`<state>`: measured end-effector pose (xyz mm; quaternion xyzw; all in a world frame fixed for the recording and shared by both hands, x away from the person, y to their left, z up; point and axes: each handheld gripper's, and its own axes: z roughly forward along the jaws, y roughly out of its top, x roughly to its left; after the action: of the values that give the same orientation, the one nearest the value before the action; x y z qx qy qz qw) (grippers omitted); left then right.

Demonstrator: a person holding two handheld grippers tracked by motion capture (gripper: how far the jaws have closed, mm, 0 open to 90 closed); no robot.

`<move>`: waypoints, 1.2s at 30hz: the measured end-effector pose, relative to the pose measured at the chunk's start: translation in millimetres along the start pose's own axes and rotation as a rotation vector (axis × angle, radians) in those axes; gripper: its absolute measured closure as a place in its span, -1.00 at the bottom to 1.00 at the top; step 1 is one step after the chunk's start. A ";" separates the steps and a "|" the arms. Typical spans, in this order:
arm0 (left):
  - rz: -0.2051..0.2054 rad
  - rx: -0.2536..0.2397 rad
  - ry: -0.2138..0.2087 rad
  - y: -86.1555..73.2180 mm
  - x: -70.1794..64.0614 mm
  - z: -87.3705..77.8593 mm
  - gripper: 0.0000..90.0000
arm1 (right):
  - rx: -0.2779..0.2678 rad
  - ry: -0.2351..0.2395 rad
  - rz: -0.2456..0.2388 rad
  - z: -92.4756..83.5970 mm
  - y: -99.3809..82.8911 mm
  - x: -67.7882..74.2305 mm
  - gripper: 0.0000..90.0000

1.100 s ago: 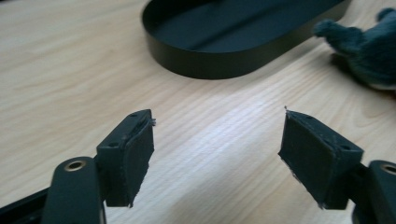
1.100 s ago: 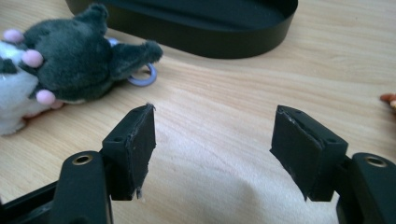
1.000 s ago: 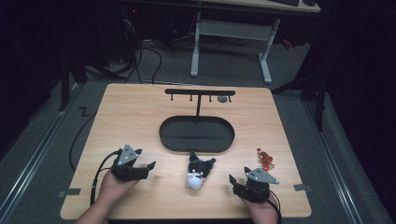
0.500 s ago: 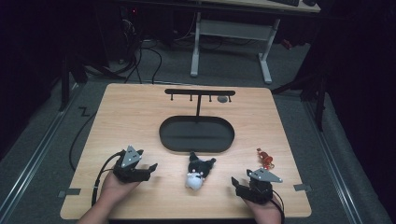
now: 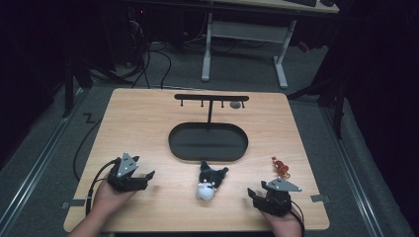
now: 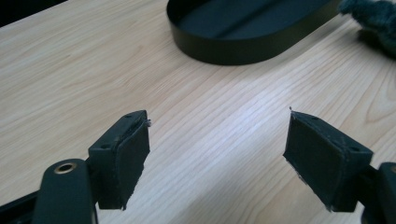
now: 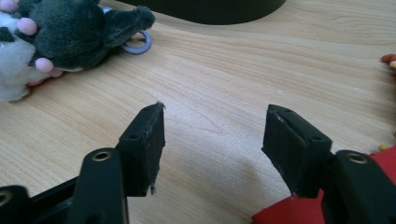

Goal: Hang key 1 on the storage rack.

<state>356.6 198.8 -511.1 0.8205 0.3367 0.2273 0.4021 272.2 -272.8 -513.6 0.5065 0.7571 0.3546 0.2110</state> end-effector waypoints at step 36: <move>0.025 -0.008 -0.081 -4.9 -4.1 -6.9 -0.45 | 0.244 -0.197 0.083 -2.3 35.4 -32.2 1.00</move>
<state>347.5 201.5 -511.6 0.8315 0.3090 0.2002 0.4159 305.3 -294.7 -486.8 0.5917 0.7485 0.2171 0.2063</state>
